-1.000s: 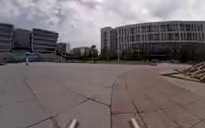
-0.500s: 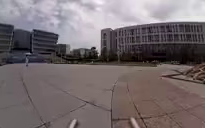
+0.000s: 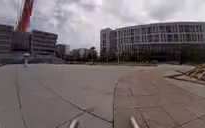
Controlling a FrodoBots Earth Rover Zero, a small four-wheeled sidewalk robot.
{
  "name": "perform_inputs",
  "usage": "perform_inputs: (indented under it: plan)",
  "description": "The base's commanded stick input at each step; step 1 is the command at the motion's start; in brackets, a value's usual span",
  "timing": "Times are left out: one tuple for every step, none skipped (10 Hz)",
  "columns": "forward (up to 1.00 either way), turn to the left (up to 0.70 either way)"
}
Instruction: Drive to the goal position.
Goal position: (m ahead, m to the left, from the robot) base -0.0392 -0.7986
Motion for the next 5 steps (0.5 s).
perform_inputs:
  plan:
    - [0.7,-0.35]
    - [0.7,-0.35]
    - [0.7,-0.35]
    - [0.7,-0.35]
    - [0.7,-0.35]
